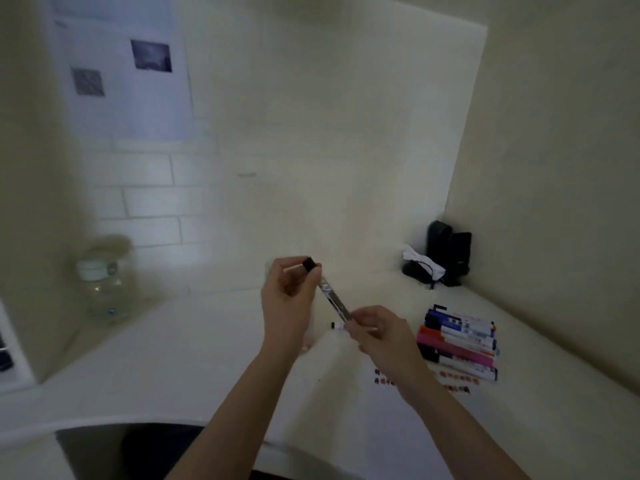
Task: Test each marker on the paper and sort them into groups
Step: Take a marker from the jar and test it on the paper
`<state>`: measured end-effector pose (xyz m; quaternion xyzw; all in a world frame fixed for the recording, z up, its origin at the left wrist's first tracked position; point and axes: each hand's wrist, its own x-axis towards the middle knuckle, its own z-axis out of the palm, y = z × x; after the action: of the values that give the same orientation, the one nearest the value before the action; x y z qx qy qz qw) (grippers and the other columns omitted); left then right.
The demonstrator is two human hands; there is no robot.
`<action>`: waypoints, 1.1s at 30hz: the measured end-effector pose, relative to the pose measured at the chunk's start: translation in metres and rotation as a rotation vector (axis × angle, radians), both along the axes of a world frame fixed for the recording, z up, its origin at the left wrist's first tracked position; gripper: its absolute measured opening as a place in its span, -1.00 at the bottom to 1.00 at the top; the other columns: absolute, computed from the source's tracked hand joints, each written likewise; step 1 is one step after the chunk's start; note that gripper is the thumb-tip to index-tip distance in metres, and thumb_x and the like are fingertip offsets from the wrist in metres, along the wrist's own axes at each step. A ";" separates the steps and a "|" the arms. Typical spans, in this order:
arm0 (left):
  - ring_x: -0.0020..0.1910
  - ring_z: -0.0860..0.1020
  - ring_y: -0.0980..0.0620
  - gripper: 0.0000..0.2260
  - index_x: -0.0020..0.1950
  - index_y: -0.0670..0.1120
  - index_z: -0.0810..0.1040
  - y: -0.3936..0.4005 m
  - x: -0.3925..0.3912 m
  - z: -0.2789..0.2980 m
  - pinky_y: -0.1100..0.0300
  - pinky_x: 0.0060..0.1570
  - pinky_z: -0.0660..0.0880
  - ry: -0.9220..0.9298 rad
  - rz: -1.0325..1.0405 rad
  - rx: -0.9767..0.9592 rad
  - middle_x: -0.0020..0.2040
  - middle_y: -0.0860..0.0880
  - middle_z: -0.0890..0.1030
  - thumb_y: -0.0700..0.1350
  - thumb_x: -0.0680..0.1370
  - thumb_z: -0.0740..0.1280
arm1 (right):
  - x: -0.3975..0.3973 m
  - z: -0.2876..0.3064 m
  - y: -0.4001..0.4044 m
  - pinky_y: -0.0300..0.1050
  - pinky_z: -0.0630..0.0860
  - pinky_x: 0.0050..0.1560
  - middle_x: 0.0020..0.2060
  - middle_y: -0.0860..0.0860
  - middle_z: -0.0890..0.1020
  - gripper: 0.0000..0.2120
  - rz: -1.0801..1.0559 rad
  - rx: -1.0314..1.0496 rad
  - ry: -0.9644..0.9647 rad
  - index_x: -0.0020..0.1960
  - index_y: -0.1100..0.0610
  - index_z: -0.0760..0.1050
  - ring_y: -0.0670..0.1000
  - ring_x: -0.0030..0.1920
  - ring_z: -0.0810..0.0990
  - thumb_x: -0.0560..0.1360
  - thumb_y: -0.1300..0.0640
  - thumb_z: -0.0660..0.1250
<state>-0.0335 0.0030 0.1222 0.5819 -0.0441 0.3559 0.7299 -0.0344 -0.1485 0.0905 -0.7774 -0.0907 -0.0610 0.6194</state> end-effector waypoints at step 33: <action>-0.26 0.46 -0.08 -0.68 -0.24 -0.12 0.57 0.026 0.086 0.027 0.04 -0.24 0.46 -0.010 0.559 1.201 -0.32 -0.08 0.55 0.04 0.60 0.24 | 0.112 -0.064 -0.064 -0.46 0.42 -0.04 0.08 0.02 0.64 -0.75 -0.134 -0.623 -0.105 0.21 0.11 0.56 -0.05 -0.04 0.59 0.56 0.25 0.28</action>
<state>0.0525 0.0292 0.1495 0.8757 -0.0854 0.4480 0.1585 0.0777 -0.2120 0.0269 -0.9296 -0.0854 -0.1111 0.3408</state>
